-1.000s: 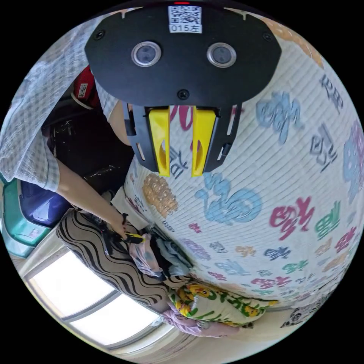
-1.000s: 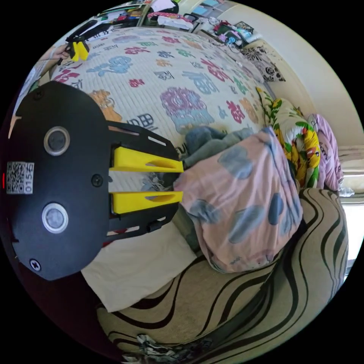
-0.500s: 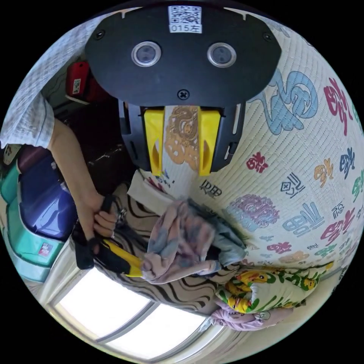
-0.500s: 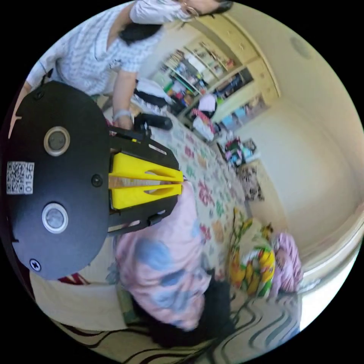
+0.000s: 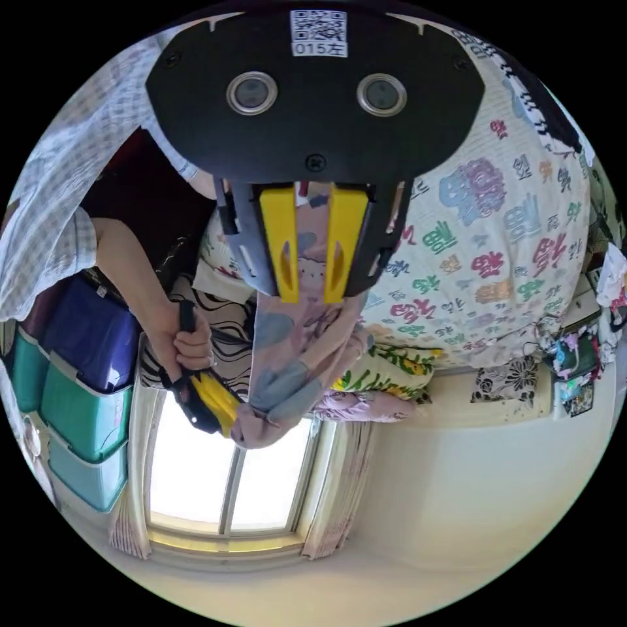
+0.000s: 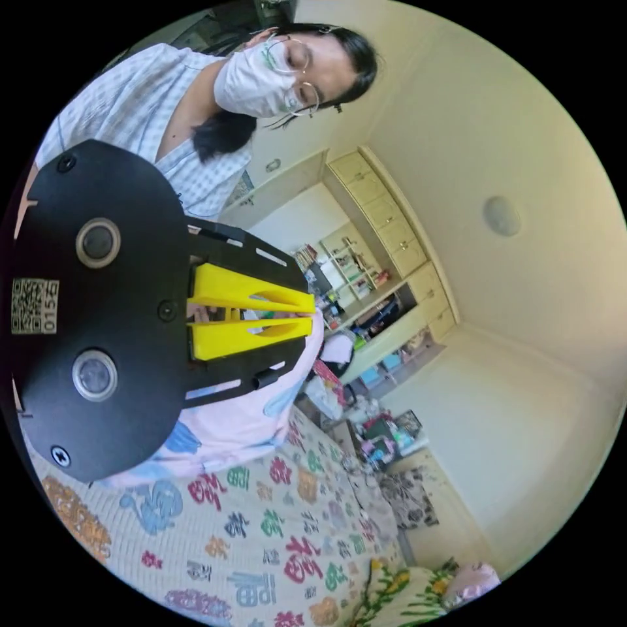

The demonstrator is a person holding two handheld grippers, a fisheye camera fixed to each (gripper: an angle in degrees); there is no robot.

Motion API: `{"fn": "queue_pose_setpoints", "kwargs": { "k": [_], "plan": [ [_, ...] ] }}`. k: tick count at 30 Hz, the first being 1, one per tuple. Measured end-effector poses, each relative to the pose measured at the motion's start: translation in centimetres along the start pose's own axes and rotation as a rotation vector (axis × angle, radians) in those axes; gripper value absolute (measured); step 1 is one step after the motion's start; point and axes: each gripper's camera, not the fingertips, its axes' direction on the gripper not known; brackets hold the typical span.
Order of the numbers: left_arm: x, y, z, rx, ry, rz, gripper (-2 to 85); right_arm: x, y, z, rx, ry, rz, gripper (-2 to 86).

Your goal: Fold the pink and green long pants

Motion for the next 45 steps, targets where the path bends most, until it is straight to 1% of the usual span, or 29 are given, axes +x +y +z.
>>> {"fn": "queue_pose_setpoints", "kwargs": {
  "k": [1, 2, 3, 4, 5, 6, 7, 8, 9, 10, 11, 13, 15, 17, 20, 21, 22, 24, 29, 31, 32, 34, 38, 39, 41, 42, 43, 44, 45],
  "plan": [
    [-0.9, 1.8, -0.7, -0.052, -0.037, -0.036, 9.5, -0.1, 0.7, 3.8, -0.116, -0.026, 0.018, 0.4],
    [-1.5, 2.9, -1.1, -0.080, -0.050, -0.059, 9.6, 0.0, 1.3, 5.6, -0.168, -0.031, 0.037, 0.5],
    [-2.7, 5.4, -1.9, -0.133, -0.079, -0.118, 5.2, 0.4, 2.9, 8.3, -0.242, -0.033, 0.081, 0.6],
    [-4.1, 8.2, -2.6, -0.189, -0.069, -0.177, 2.4, 1.3, 4.7, 10.0, -0.294, -0.030, 0.122, 0.7],
    [-4.8, 9.6, -2.9, -0.221, -0.044, -0.211, 1.9, 1.8, 5.6, 10.3, -0.301, -0.026, 0.145, 0.7],
    [-5.9, 12.3, -3.7, -0.281, 0.004, -0.287, 1.0, 3.0, 7.4, 10.0, -0.279, -0.004, 0.210, 0.7],
    [-6.6, 14.7, -5.0, -0.308, -0.003, -0.354, 0.5, 4.4, 9.3, 8.9, -0.236, 0.043, 0.285, 0.9],
    [-6.8, 15.8, -5.8, -0.306, -0.015, -0.379, 0.4, 4.9, 10.3, 8.2, -0.217, 0.077, 0.320, 1.0],
    [-7.3, 17.7, -7.6, -0.283, -0.037, -0.434, 0.1, 5.8, 12.4, 7.0, -0.195, 0.157, 0.380, 1.4],
    [-7.9, 19.2, -9.3, -0.256, -0.057, -0.510, -0.1, 6.4, 14.5, 6.4, -0.223, 0.231, 0.433, 2.0],
    [-8.2, 19.8, -10.0, -0.246, -0.052, -0.544, -0.1, 6.7, 15.6, 6.3, -0.252, 0.266, 0.462, 2.7],
    [-9.4, 21.4, -12.3, -0.171, -0.004, -0.643, -0.3, 8.1, 19.5, 7.0, -0.396, 0.387, 0.576, 6.4],
    [-9.9, 21.3, -13.2, -0.119, 0.040, -0.669, -0.4, 9.3, 21.7, 8.0, -0.458, 0.416, 0.659, 8.9],
    [-9.9, 20.4, -13.6, -0.082, 0.083, -0.668, -0.4, 10.5, 23.1, 8.8, -0.414, 0.336, 0.730, 10.1],
    [-8.8, 17.5, -13.7, -0.019, 0.164, -0.590, -0.4, 13.5, 24.2, 10.5, -0.281, 0.230, 0.852, 9.7],
    [-8.1, 16.2, -13.5, 0.002, 0.194, -0.545, -0.5, 14.9, 24.6, 10.8, -0.202, 0.150, 0.934, 8.3],
    [-7.5, 14.8, -13.3, 0.011, 0.218, -0.506, -0.5, 15.5, 24.6, 10.7, -0.078, 0.077, 0.972, 6.4],
    [-6.6, 12.6, -13.1, 0.023, 0.226, -0.446, -0.5, 15.4, 23.8, 10.1, 0.060, 0.036, 0.965, 3.8],
    [-4.0, 7.4, -12.9, 0.086, 0.256, -0.302, -0.5, 11.9, 19.3, 5.9, 0.117, 0.101, 0.788, 1.3],
    [-2.8, 5.5, -13.1, 0.140, 0.259, -0.248, -0.4, 8.4, 16.5, 2.1, 0.164, 0.127, 0.660, 0.9],
    [-2.6, 5.1, -13.2, 0.152, 0.257, -0.240, -0.4, 7.3, 15.7, 1.3, 0.165, 0.140, 0.621, 0.8],
    [-1.7, 4.1, -13.2, 0.184, 0.235, -0.204, -0.3, 2.6, 12.1, -1.4, 0.125, 0.210, 0.464, 0.7],
    [-0.8, 5.0, -11.6, 0.165, 0.166, -0.213, 0.0, -3.3, 7.4, -1.5, -0.001, 0.362, 0.279, 0.7],
    [-0.9, 6.2, -10.4, 0.132, 0.123, -0.253, 0.3, -4.1, 6.4, -0.2, -0.054, 0.425, 0.239, 0.8],
    [-1.3, 8.5, -7.8, 0.015, 0.037, -0.346, 0.8, -3.4, 5.6, 2.9, -0.165, 0.538, 0.233, 0.9],
    [-1.6, 10.2, -5.8, -0.099, -0.026, -0.411, 1.1, -1.6, 5.9, 4.8, -0.219, 0.623, 0.278, 1.0],
    [-1.6, 11.9, -4.2, -0.189, -0.086, -0.452, 1.4, 0.8, 6.9, 6.1, -0.251, 0.662, 0.349, 1.0],
    [-1.5, 12.7, -3.7, -0.219, -0.114, -0.465, 1.5, 2.1, 7.6, 6.5, -0.259, 0.668, 0.403, 0.9],
    [-1.2, 14.4, -2.9, -0.253, -0.137, -0.492, 1.7, 4.2, 9.4, 6.8, -0.252, 0.628, 0.495, 0.9]
  ]
}}
